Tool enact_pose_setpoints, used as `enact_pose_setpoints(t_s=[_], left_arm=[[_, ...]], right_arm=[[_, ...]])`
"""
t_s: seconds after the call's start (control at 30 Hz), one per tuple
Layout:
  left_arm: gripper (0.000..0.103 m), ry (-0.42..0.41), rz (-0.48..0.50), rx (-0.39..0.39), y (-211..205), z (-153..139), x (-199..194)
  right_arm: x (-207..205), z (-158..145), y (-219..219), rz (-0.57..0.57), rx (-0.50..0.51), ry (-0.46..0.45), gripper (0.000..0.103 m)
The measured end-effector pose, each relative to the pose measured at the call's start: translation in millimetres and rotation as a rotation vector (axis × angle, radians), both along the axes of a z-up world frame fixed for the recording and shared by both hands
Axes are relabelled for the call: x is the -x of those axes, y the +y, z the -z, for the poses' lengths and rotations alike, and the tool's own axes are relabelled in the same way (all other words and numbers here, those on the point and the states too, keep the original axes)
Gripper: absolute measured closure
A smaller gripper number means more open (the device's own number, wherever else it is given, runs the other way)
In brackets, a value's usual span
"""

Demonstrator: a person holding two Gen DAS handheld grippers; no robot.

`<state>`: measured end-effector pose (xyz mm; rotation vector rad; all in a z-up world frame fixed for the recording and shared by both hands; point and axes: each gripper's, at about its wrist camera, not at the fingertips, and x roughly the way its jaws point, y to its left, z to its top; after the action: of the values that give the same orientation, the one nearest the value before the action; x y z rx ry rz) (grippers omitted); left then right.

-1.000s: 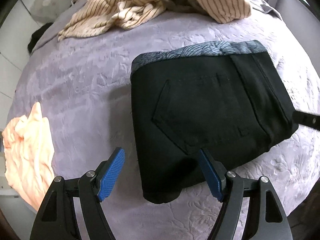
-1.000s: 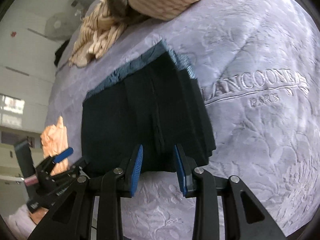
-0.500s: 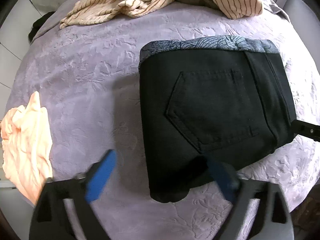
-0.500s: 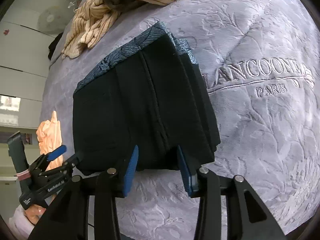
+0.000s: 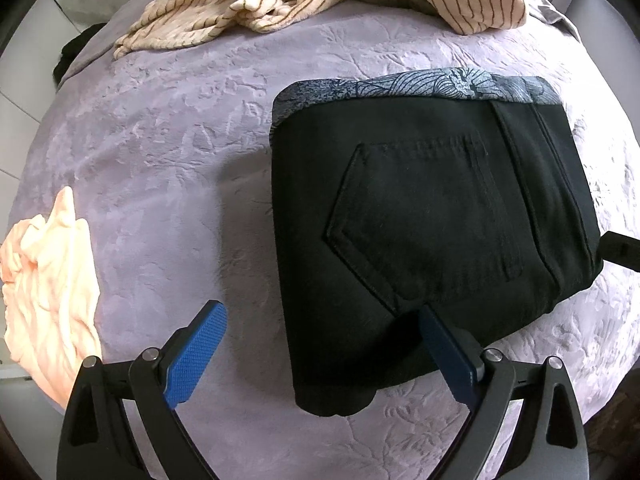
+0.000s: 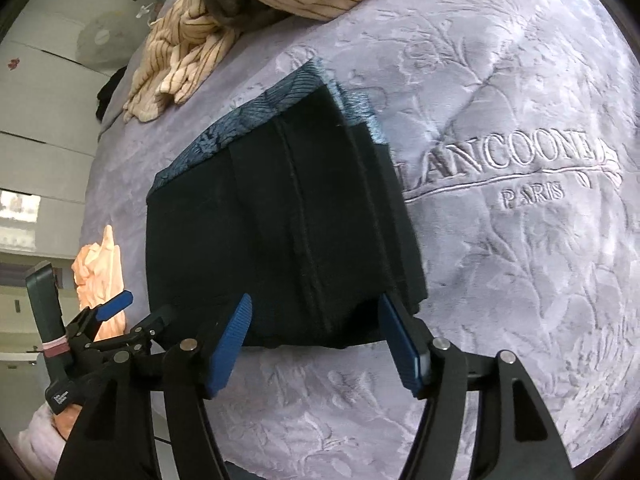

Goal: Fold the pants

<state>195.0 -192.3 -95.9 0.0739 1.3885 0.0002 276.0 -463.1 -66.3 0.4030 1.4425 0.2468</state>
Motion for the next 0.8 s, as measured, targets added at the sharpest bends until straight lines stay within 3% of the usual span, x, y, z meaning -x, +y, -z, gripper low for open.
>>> enact_pose_setpoints(t_s=[0.13,0.3,0.37,0.8], left_arm=[[0.006,0.017,-0.011,0.025,1,4,-3],[0.006,0.062,-0.032,0.107,6,13,-10],[0.001,0.069,-0.024,0.116,6,15,-12],[0.001,0.082,-0.049,0.166,9,25,-36]], right_arm=[[-1,6,-8,0.013,0.006,0.022,0.027],[3,16,-14,0.031,-0.012,0.066,0.026],[4,20,-16,0.031,-0.011,0.075,0.026],[-15,22,-31,-0.011,-0.058,0.068,0.021]])
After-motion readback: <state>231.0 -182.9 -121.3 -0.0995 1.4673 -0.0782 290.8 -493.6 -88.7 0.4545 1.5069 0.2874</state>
